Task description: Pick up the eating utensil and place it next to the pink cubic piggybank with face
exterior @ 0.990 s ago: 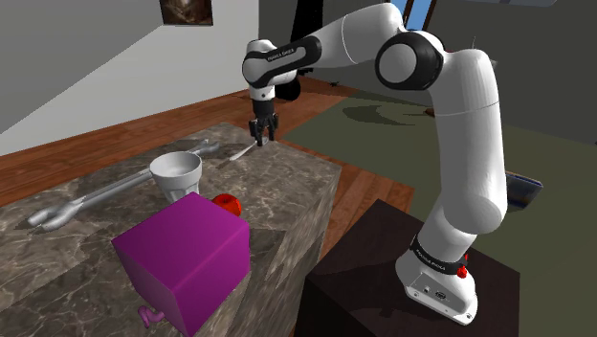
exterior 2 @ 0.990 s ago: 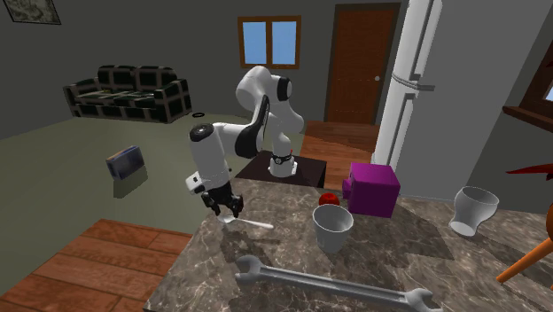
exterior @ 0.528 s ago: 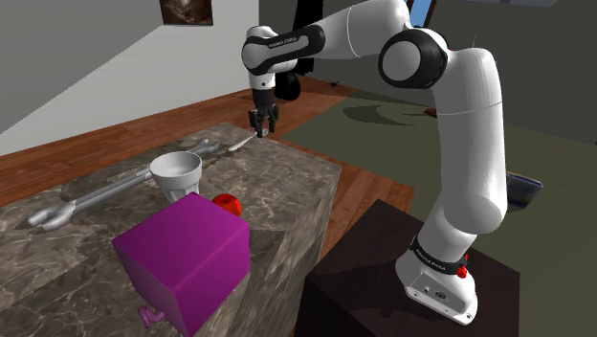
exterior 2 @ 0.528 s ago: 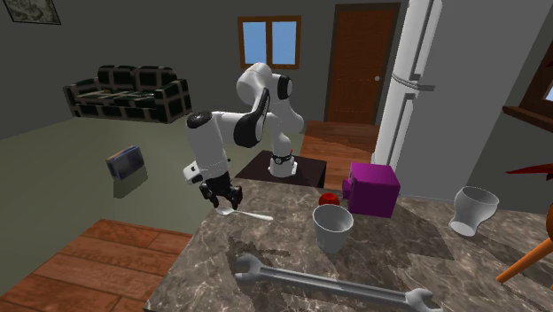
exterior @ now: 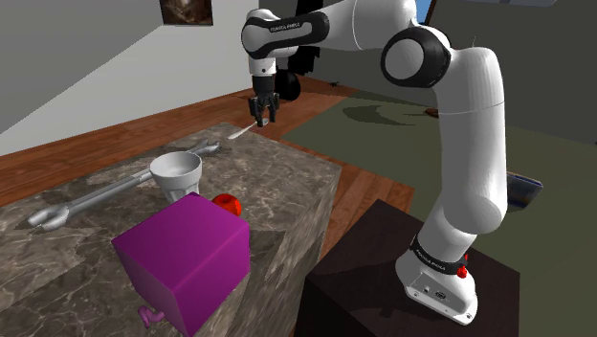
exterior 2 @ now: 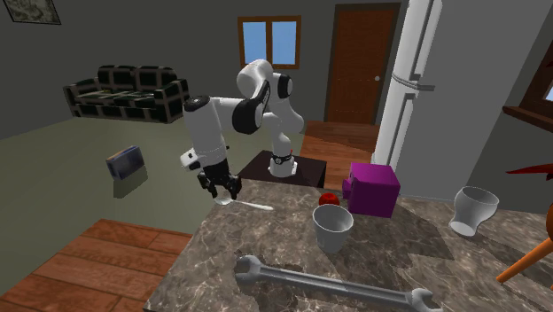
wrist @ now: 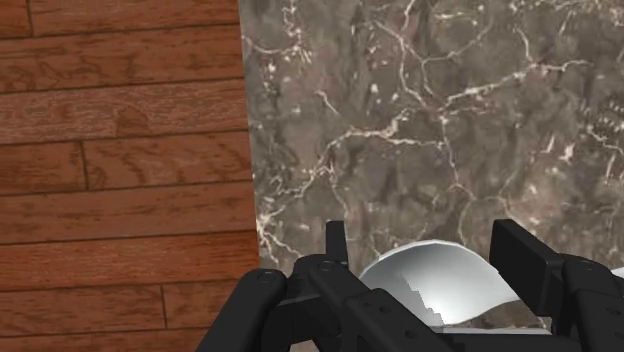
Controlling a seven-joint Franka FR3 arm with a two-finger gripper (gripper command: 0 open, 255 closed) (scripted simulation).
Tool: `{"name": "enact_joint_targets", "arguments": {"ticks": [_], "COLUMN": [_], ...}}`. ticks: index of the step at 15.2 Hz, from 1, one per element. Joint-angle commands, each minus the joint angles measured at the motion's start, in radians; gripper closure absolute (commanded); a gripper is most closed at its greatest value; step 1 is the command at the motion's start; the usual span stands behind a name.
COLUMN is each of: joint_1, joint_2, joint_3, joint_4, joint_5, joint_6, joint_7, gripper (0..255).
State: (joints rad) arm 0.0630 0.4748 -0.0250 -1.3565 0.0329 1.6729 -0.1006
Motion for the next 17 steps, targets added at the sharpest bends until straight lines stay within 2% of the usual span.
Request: {"name": "enact_joint_targets", "arguments": {"ticks": [1, 17], "joint_1": [-0.001, -0.004], "joint_2": [-0.001, 0.036], "joint_3": [0.0, 0.0], "joint_4": [0.025, 0.301], "joint_5": [0.0, 0.001], "joint_6": [-0.027, -0.265], "joint_7": [0.0, 0.005], "gripper": [255, 255]}}
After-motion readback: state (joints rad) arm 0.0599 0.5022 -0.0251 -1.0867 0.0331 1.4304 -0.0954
